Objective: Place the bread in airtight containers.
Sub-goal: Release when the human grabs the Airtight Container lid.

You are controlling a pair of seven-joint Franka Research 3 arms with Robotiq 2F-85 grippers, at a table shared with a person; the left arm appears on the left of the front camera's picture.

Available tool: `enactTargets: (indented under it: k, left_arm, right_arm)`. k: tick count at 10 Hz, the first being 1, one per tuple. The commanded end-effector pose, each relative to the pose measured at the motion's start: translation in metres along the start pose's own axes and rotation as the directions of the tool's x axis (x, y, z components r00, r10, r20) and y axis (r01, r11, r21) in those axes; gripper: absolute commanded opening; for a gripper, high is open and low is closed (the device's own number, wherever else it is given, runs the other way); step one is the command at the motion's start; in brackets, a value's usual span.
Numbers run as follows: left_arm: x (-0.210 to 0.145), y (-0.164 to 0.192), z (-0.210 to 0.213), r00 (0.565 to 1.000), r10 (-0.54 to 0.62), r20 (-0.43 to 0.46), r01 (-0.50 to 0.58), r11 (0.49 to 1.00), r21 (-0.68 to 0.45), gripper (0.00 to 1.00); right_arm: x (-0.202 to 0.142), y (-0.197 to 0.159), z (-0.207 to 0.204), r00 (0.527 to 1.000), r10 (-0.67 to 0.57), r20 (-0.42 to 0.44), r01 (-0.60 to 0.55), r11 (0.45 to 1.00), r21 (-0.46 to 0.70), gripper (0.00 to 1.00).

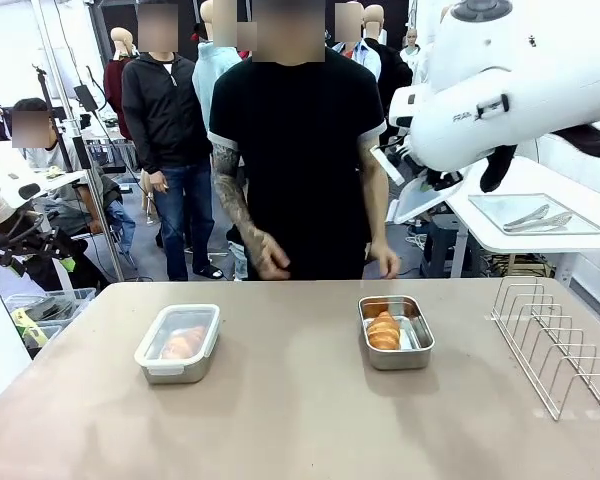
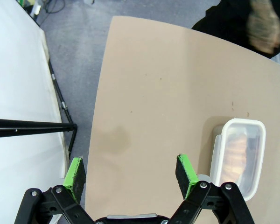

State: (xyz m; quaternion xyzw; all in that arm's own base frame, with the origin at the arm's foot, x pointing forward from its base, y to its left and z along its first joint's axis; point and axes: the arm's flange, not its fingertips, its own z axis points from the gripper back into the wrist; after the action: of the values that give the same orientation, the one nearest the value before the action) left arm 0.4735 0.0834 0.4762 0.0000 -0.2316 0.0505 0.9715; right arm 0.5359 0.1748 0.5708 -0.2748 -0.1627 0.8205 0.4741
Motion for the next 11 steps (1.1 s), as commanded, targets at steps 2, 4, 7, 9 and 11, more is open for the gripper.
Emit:
enactTargets:
  k: [2, 4, 7, 9, 11]
  left_arm:
    - [-0.001, 0.001, 0.001, 1.000, 0.006, 0.001, -0.006, 1.000, 0.002, 1.00]
    - [-0.001, 0.001, 0.001, 1.000, 0.006, 0.001, -0.006, 1.000, 0.002, 1.00]
    - [-0.001, 0.001, 0.001, 1.000, 0.006, 0.001, -0.006, 1.000, 0.002, 1.00]
    - [-0.001, 0.001, 0.001, 1.000, 0.006, 0.001, -0.006, 1.000, 0.002, 1.00]
    - [-0.001, 0.001, 0.001, 1.000, 0.006, 0.001, -0.006, 1.000, 0.002, 1.00]
  right_arm:
    - [-0.007, -0.024, -0.015, 0.988, 0.046, 0.147, -0.047, 0.999, 0.003, 0.00]
    - [-0.002, -0.034, -0.022, 0.986, -0.003, 0.165, -0.005, 0.999, 0.048, 0.00]
    - [0.007, -0.018, -0.024, 0.992, 0.021, 0.123, -0.021, 1.000, -0.003, 0.00]
    - [0.007, -0.018, -0.024, 0.992, 0.021, 0.123, -0.021, 1.000, -0.003, 0.00]
    - [0.007, -0.018, -0.024, 0.992, 0.021, 0.123, -0.021, 1.000, -0.003, 0.00]
